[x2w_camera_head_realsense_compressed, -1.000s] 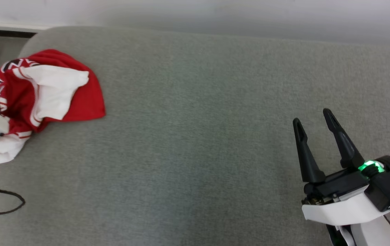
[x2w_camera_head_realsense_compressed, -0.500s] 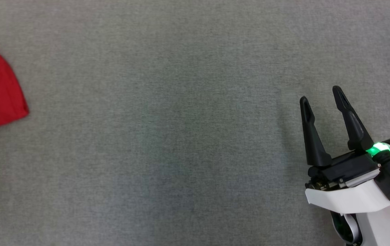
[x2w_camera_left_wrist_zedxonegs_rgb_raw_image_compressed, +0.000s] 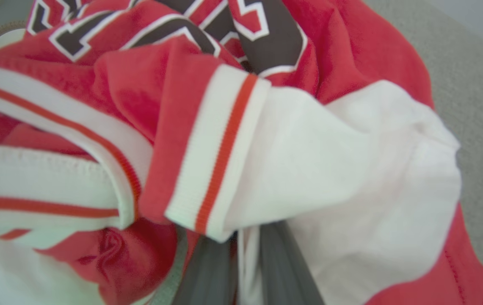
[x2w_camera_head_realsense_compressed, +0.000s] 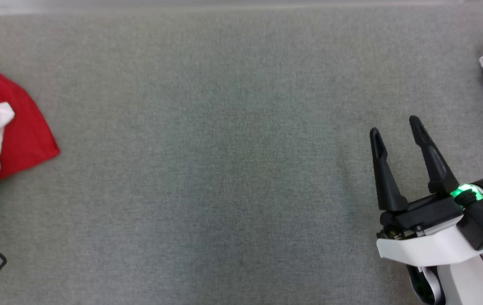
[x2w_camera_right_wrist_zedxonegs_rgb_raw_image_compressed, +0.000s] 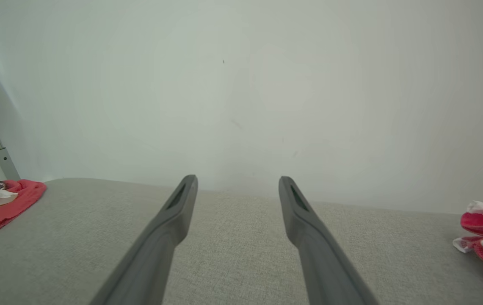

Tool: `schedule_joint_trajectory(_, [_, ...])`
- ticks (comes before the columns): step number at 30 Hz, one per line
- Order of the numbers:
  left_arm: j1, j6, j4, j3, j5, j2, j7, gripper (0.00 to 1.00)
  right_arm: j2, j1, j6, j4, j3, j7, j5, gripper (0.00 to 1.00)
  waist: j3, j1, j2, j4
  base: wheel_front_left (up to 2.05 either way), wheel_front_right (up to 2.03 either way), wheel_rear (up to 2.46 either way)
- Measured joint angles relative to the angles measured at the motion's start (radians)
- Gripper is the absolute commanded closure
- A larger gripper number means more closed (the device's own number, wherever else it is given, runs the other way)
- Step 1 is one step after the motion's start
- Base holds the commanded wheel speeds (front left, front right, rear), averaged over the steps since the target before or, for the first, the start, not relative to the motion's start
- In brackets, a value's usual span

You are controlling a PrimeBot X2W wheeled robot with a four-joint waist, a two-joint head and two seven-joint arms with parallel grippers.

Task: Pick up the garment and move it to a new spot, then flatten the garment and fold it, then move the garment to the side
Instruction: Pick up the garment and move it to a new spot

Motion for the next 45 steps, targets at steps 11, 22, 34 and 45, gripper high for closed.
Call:
schedule_joint_trajectory(11, [0.022, -0.019, 0.004, -0.072, 0.031, 0.01, -0.027, 1.0, 0.016, 0.088, 0.0, 0.04, 0.004, 0.0, 0.027, 0.0, -0.192, -0.0002, 0.0, 0.004, 0.0, 0.0, 0.0])
schedule_joint_trajectory(22, [0.038, -0.025, -0.167, -0.267, 0.01, -0.036, -0.006, 1.0, 0.029, 0.204, 0.0, 0.062, -0.023, 0.0, 0.05, 0.0, -0.422, -0.0005, 0.0, 0.011, 0.0, 0.0, 0.0])
schedule_joint_trajectory(34, [0.107, -0.025, -0.656, -0.53, -0.24, -0.085, 0.063, 1.0, 0.033, 0.22, 0.0, 0.038, -0.046, 0.0, 0.05, 0.0, -0.496, -0.0005, 0.0001, -0.023, 0.0, 0.0, 0.0])
schedule_joint_trajectory(45, [0.311, -0.006, -0.889, -0.617, -0.308, -0.22, -0.004, 1.0, 0.027, 0.222, 0.0, 0.043, -0.049, 0.0, 0.046, 0.0, -0.485, -0.0004, 0.0001, -0.106, 0.0, 0.0, 0.0])
